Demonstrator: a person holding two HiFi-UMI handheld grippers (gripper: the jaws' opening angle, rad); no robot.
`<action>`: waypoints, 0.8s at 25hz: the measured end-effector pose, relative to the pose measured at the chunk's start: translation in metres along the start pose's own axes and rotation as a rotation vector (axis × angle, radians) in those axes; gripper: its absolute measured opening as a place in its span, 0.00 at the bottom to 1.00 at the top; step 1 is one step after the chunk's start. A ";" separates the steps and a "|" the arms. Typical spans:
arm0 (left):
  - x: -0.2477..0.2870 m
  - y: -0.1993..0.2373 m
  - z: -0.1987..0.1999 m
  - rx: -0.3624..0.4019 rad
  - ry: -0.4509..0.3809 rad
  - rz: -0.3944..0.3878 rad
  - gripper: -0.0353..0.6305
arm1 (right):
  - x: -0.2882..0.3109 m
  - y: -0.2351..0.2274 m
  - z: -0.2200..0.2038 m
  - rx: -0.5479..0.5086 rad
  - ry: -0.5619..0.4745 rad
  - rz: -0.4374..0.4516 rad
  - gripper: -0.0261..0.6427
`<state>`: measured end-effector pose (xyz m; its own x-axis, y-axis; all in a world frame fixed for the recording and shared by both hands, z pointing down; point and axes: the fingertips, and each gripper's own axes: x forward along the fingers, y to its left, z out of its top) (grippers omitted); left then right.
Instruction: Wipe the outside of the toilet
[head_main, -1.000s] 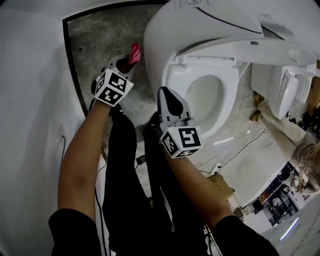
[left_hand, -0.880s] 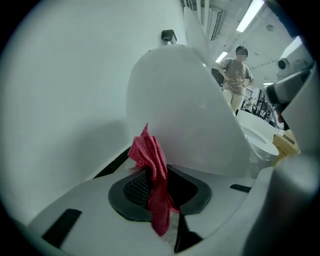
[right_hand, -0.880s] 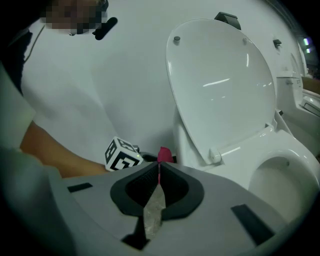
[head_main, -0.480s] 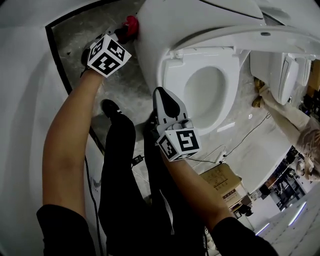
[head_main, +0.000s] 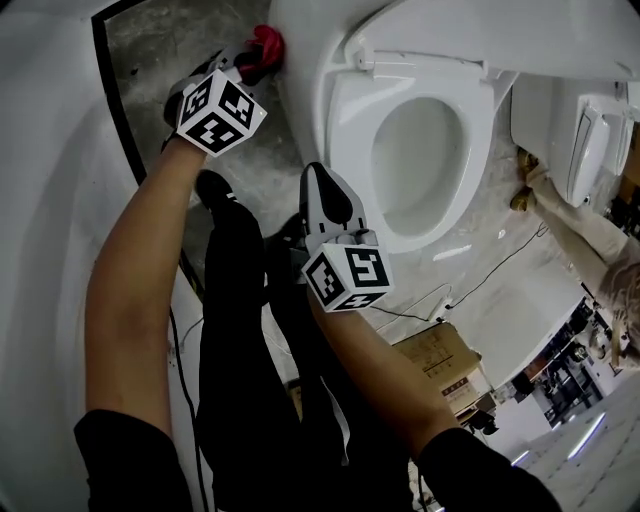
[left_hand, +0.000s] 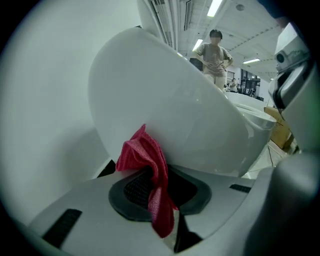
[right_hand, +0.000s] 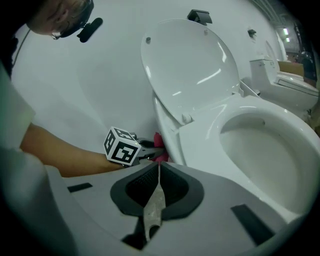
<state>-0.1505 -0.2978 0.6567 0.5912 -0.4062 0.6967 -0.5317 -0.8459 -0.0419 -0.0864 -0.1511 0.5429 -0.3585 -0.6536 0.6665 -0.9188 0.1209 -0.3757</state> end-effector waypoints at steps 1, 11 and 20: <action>-0.001 -0.008 -0.002 -0.007 0.000 0.003 0.18 | -0.005 -0.001 -0.010 0.023 0.013 -0.006 0.09; -0.008 -0.072 -0.012 -0.071 -0.003 0.025 0.18 | -0.035 -0.035 -0.101 0.175 0.110 -0.123 0.09; -0.012 -0.151 -0.019 -0.115 0.002 0.008 0.18 | -0.044 -0.072 -0.132 0.199 0.150 -0.172 0.09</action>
<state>-0.0887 -0.1590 0.6683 0.5858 -0.4118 0.6980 -0.6025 -0.7973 0.0353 -0.0260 -0.0322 0.6258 -0.2344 -0.5321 0.8136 -0.9230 -0.1409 -0.3581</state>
